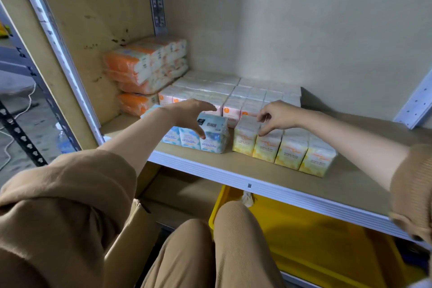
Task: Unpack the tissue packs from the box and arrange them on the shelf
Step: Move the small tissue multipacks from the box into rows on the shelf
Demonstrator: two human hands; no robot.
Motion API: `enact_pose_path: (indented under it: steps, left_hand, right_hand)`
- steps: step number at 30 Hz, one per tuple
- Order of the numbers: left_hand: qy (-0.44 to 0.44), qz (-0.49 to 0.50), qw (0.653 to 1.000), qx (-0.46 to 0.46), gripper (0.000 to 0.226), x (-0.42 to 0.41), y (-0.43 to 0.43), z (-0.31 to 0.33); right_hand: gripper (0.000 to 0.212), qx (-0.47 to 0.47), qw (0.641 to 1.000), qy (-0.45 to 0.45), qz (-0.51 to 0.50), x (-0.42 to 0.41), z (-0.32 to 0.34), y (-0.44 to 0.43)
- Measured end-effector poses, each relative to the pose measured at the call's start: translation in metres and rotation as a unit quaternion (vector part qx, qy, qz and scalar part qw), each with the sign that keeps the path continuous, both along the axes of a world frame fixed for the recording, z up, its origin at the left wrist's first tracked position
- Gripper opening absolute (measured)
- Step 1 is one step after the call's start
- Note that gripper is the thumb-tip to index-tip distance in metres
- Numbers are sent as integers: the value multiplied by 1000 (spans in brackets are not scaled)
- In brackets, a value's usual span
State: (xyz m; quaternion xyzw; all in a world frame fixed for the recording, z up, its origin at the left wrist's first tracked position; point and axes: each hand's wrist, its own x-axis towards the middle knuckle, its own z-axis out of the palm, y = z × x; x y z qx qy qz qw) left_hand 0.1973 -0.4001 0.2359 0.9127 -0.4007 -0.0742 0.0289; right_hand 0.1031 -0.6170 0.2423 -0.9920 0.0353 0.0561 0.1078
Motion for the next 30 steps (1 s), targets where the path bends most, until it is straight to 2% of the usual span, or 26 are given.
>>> enact_pose_path:
  steps: [5, 8, 12, 16, 20, 25, 27, 28, 30]
  left_hand:
    - [-83, -125, 989, 19, 62, -24, -20, 4]
    - [-140, -201, 965, 94, 53, -35, -32, -1]
    - [-199, -254, 923, 209, 48, -40, -43, -13]
    - [-221, -263, 896, 280, 49, -35, -45, -23]
    - [-285, -284, 864, 303, 43, -16, -46, -36]
    - [-317, -266, 861, 295, 34, -7, -51, -31]
    - [-389, -292, 845, 221, 23, 1, -51, -22]
    - [-407, -289, 846, 187, 25, 1, -48, -12]
    - [-403, -241, 875, 119, 33, 6, -43, 2]
  right_hand:
    - [43, -52, 998, -15, 20, -3, -11, 13]
    - [41, -70, 997, -14, 19, -6, -13, 14]
    - [22, -87, 996, -12, 25, -7, -11, 15]
    - [36, -83, 996, -6, 26, -4, -12, 14]
    - [43, -68, 997, -7, 26, -1, -12, 11]
    - [42, -65, 997, -1, 34, 0, -9, 9]
    - [43, -65, 997, 6, 34, 1, -7, 10]
    - [43, -64, 997, 10, 33, 2, -6, 10]
    - [43, -62, 998, 18, 28, 5, -4, 11]
